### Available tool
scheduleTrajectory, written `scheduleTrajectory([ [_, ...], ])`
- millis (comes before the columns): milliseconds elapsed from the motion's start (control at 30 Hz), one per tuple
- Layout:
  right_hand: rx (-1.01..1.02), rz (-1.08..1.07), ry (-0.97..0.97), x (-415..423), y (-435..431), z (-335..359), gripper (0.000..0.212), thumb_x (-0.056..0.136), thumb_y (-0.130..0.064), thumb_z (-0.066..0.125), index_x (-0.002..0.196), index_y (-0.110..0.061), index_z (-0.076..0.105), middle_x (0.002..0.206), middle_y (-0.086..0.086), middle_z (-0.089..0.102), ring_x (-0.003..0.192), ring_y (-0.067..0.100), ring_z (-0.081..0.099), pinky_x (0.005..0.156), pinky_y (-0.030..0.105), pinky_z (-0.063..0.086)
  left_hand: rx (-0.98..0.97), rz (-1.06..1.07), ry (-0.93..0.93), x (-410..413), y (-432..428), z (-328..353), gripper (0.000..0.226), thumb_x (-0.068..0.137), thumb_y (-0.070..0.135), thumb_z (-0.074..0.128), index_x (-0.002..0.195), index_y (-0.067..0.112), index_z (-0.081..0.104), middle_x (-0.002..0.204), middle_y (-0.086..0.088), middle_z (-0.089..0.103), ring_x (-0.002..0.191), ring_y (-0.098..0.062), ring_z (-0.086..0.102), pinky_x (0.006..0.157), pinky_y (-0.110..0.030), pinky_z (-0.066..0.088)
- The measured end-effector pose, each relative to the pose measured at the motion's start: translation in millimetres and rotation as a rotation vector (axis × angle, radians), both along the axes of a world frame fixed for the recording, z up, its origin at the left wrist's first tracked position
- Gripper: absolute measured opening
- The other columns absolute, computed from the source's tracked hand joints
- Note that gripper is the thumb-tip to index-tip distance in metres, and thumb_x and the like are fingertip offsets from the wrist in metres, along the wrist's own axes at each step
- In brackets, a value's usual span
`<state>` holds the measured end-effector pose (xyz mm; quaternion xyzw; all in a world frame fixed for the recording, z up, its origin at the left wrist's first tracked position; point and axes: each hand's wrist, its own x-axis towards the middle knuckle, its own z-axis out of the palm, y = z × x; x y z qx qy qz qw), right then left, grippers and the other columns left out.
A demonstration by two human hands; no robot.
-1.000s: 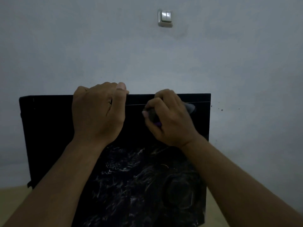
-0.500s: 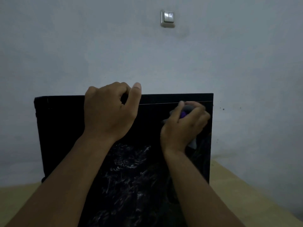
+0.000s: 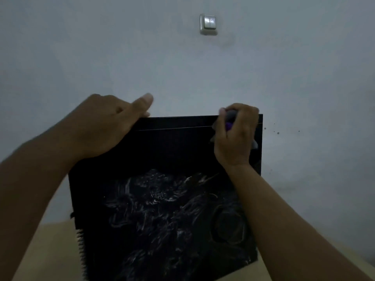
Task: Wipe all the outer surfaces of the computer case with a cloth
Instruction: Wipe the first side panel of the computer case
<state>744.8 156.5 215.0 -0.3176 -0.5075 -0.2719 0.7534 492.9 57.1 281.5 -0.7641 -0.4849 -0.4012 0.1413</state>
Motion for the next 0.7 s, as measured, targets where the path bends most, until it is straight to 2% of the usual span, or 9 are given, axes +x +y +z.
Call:
scheduleTrajectory([
  [67,-0.05,0.046,0.375,-6,5,-10,0.013,0.097,-0.021,0.057,0.093,-0.008,0.054,0.095,0.008,0.055,0.092,0.012,0.042,0.085,0.03,0.038,0.007,0.04,-0.011,-37,0,-5,0.086,0.076,0.093,0.01,0.103,0.043,0.076,0.098,0.011,0.07,0.083,-0.003,0.057,0.078,-0.017,0.039],
  [133,-0.133,0.117,0.685,-22,6,-22,0.013,0.097,-0.026,0.055,0.092,-0.015,0.05,0.1,0.004,0.049,0.093,0.013,0.041,0.086,0.035,0.041,0.0,0.005,-0.11,-78,7,-13,0.077,0.079,0.093,0.012,0.098,0.052,0.074,0.102,0.015,0.069,0.096,-0.009,0.064,0.093,-0.031,0.045],
  [200,-0.184,0.125,0.77,-42,3,-34,0.015,0.098,-0.029,0.054,0.094,-0.015,0.05,0.102,0.002,0.046,0.096,0.019,0.045,0.087,0.043,0.044,-0.007,-0.116,-0.24,-106,19,-24,0.063,0.089,0.085,0.018,0.104,0.055,0.072,0.119,0.01,0.071,0.121,-0.015,0.062,0.112,-0.044,0.038],
  [267,-0.175,0.112,0.697,-70,-4,-42,0.016,0.098,-0.028,0.054,0.097,-0.012,0.053,0.105,0.004,0.048,0.099,0.022,0.047,0.087,0.048,0.045,0.044,-0.268,-0.348,-109,26,-38,0.057,0.098,0.072,0.022,0.109,0.047,0.073,0.128,0.002,0.069,0.131,-0.016,0.056,0.118,-0.047,0.032],
  [333,-0.149,0.094,0.539,-102,-15,-45,0.014,0.097,-0.025,0.057,0.096,-0.011,0.055,0.105,0.005,0.052,0.099,0.023,0.05,0.087,0.048,0.045,0.121,-0.384,-0.471,-90,31,-49,0.051,0.103,0.055,0.027,0.105,0.032,0.073,0.122,-0.006,0.07,0.124,-0.022,0.061,0.113,-0.05,0.039],
  [400,-0.117,0.081,0.274,-135,-28,-45,0.013,0.096,-0.023,0.059,0.095,-0.01,0.058,0.103,0.007,0.056,0.098,0.025,0.052,0.085,0.048,0.043,0.151,-0.492,-0.617,-72,32,-58,0.045,0.101,0.044,0.031,0.1,0.026,0.071,0.115,-0.011,0.071,0.115,-0.029,0.064,0.105,-0.054,0.046],
  [533,0.034,0.075,-0.388,-160,-47,-22,0.017,0.093,-0.021,0.061,0.093,-0.005,0.065,0.095,0.014,0.056,0.086,0.031,0.053,0.075,0.046,0.042,0.189,-0.573,-0.819,-59,37,-64,0.048,0.101,0.04,0.03,0.098,0.017,0.071,0.107,-0.019,0.069,0.106,-0.039,0.064,0.096,-0.061,0.048],
  [633,0.125,0.055,-0.638,-140,-41,7,0.018,0.092,-0.02,0.063,0.091,-0.002,0.067,0.093,0.017,0.058,0.085,0.034,0.054,0.075,0.049,0.044,0.191,-0.609,-0.862,-58,39,-64,0.055,0.098,0.048,0.029,0.099,0.011,0.07,0.107,-0.02,0.069,0.106,-0.036,0.065,0.093,-0.05,0.051],
  [700,0.138,0.058,-0.531,-118,-32,19,0.017,0.092,-0.018,0.063,0.091,-0.001,0.065,0.093,0.016,0.059,0.088,0.034,0.055,0.08,0.049,0.044,0.203,-0.628,-0.897,-55,37,-63,0.052,0.101,0.039,0.027,0.095,0.012,0.071,0.1,-0.005,0.072,0.101,-0.021,0.066,0.088,-0.034,0.05],
])
